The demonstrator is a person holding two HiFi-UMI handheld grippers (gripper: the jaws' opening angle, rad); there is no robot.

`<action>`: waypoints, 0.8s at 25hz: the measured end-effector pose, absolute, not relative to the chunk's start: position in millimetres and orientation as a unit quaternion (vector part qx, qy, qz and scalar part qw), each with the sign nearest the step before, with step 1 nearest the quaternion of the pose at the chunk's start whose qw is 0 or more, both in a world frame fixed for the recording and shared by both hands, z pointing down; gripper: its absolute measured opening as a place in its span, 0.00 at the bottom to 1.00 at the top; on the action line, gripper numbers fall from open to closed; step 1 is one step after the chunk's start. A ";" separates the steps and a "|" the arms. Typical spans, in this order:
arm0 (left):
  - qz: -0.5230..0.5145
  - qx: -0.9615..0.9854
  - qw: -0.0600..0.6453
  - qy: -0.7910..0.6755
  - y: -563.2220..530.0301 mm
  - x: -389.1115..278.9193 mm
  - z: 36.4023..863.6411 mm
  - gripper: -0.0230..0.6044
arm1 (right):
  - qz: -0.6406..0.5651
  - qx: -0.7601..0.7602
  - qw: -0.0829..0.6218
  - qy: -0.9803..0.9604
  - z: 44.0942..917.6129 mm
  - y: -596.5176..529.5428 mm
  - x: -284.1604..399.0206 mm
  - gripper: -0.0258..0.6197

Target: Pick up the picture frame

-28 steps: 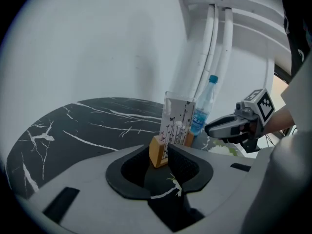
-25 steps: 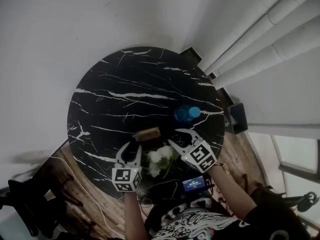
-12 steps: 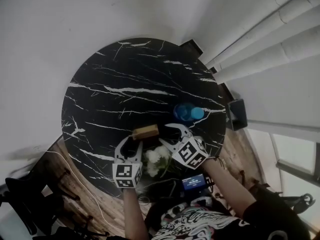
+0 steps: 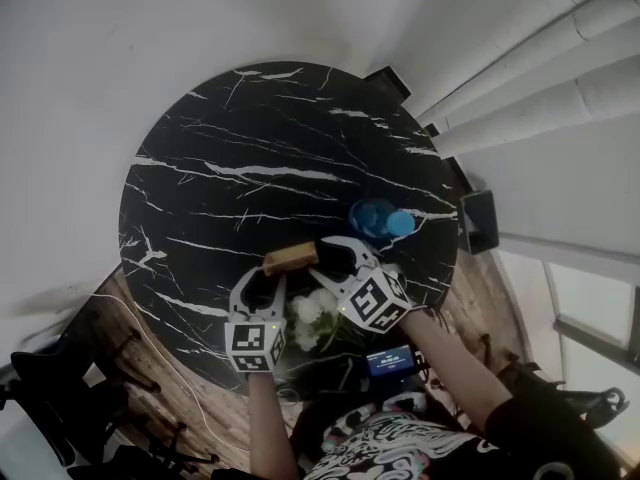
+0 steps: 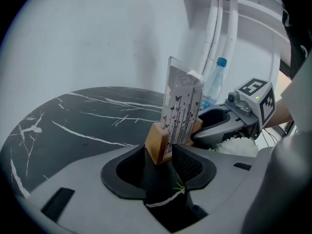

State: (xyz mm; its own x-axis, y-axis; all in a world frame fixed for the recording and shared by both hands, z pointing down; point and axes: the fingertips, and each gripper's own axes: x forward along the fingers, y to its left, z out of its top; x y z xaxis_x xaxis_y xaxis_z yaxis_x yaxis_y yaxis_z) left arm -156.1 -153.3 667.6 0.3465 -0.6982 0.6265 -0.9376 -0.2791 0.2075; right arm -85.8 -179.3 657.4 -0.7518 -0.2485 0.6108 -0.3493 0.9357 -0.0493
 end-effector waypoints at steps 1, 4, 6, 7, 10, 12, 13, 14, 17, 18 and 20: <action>0.218 0.771 0.278 -0.529 -153.3 -155.3 668.3 0.30 | 0.079 0.157 0.316 -0.932 658.9 -179.1 -86.6 0.28; 0.228 0.773 0.276 -0.524 -153.2 -152.8 669.4 0.30 | 0.077 0.147 0.328 -0.930 665.5 -180.0 -88.7 0.28; 0.226 0.776 0.280 -0.519 -154.4 -150.8 669.2 0.30 | 0.075 0.144 0.330 -0.930 666.7 -180.8 -89.4 0.28; 0.225 0.776 0.281 -0.518 -155.0 -150.3 669.2 0.30 | 0.073 0.143 0.330 -0.930 666.6 -180.8 -89.4 0.28; 0.224 0.774 0.284 -0.520 -155.3 -150.7 669.6 0.28 | 0.067 0.145 0.328 -0.931 666.1 -179.6 -89.5 0.28; 0.223 0.772 0.286 -0.522 -155.2 -150.9 669.6 0.28 | 0.067 0.147 0.327 -0.931 666.1 -179.3 -89.4 0.28; 0.222 0.771 0.287 -0.523 -155.2 -151.1 669.4 0.27 | 0.067 0.148 0.327 -0.931 666.1 -179.2 -89.4 0.28; 0.220 0.771 0.288 -0.524 -155.2 -151.4 669.2 0.27 | 0.067 0.148 0.328 -0.931 666.0 -179.4 -89.6 0.28; 0.216 0.770 0.295 -0.523 -155.2 -151.2 668.8 0.27 | 0.069 0.147 0.329 -0.930 665.5 -179.9 -89.4 0.28; 0.215 0.771 0.296 -0.522 -155.1 -150.5 668.8 0.27 | 0.073 0.147 0.329 -0.930 665.3 -179.9 -88.9 0.28; 0.217 0.772 0.296 -0.519 -154.5 -149.2 668.4 0.27 | 0.082 0.148 0.327 -0.930 664.5 -179.6 -87.5 0.28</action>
